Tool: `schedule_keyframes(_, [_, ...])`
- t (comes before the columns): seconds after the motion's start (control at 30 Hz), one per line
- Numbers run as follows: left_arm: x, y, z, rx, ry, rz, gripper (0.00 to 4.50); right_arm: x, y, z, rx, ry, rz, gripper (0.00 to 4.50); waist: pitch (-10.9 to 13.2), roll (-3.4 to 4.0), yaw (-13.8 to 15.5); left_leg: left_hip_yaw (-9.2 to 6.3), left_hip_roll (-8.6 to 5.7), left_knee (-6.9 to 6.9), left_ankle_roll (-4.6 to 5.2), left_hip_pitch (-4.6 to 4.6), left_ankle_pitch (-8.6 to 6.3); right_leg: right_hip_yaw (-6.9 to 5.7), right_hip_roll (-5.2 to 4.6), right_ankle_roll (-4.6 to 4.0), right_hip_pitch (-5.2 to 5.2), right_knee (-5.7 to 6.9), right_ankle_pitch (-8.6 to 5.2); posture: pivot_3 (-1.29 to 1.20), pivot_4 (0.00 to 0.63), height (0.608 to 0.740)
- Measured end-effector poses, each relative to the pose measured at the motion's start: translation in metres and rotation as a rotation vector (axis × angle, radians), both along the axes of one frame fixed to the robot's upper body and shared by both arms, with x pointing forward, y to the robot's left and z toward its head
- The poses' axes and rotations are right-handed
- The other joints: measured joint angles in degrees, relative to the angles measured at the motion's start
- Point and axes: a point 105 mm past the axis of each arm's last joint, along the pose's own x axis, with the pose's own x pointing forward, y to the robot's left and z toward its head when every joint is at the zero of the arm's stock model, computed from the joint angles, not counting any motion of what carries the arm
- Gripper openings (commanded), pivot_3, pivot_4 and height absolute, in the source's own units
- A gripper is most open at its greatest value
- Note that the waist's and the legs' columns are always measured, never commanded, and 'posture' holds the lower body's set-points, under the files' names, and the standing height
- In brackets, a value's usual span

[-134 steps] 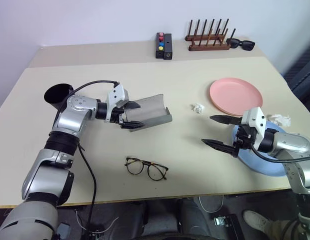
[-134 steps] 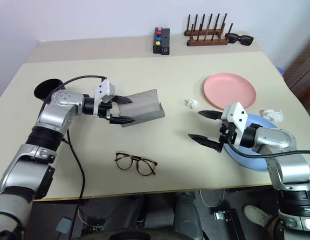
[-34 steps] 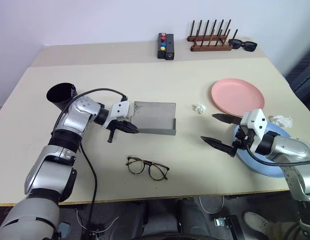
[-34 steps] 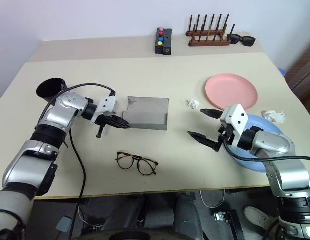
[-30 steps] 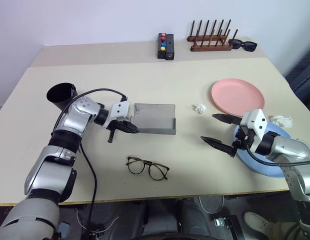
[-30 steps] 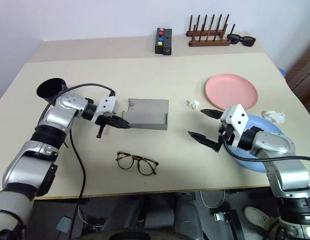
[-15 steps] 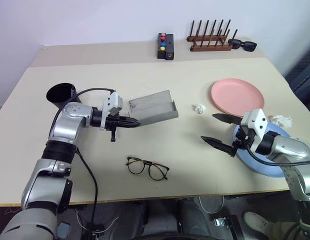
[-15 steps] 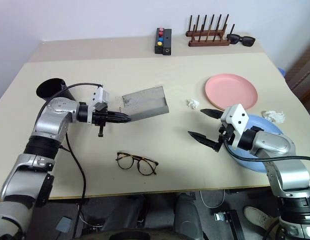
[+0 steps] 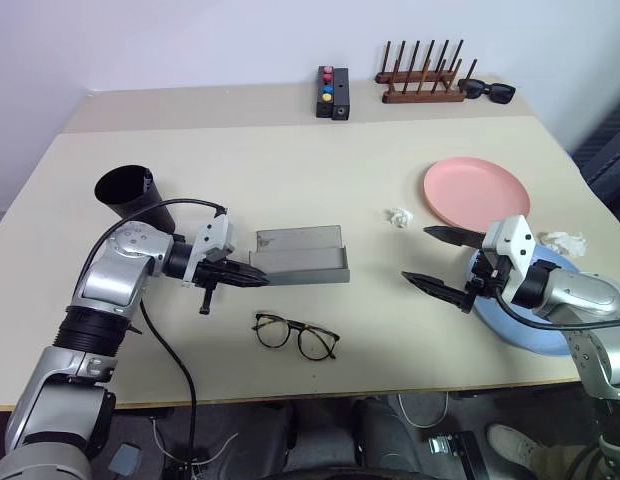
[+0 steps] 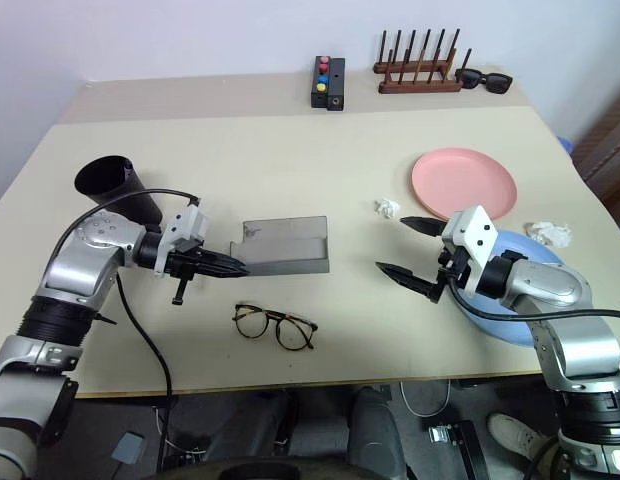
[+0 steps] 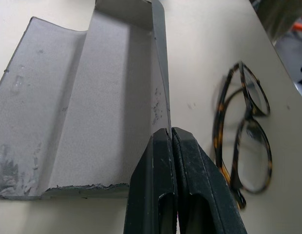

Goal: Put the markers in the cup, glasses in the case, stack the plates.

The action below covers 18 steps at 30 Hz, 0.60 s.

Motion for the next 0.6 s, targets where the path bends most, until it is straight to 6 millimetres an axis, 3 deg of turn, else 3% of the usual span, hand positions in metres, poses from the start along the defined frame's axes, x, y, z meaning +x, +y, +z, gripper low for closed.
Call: schedule_keyframes(0.6, [-0.0041, -0.0038, -0.0099, 0.030, 0.001, -0.027, 0.03, -0.0017, -0.0010, -0.0039, 0.003, 0.014, -0.008, 4.50, 0.0, 0.00, -0.1, 0.00, 0.00, -0.02, 0.00, 0.00, 0.00, 0.00, 0.00, 0.00, -0.01, 0.00, 0.00, 0.00, 0.150, 0.740])
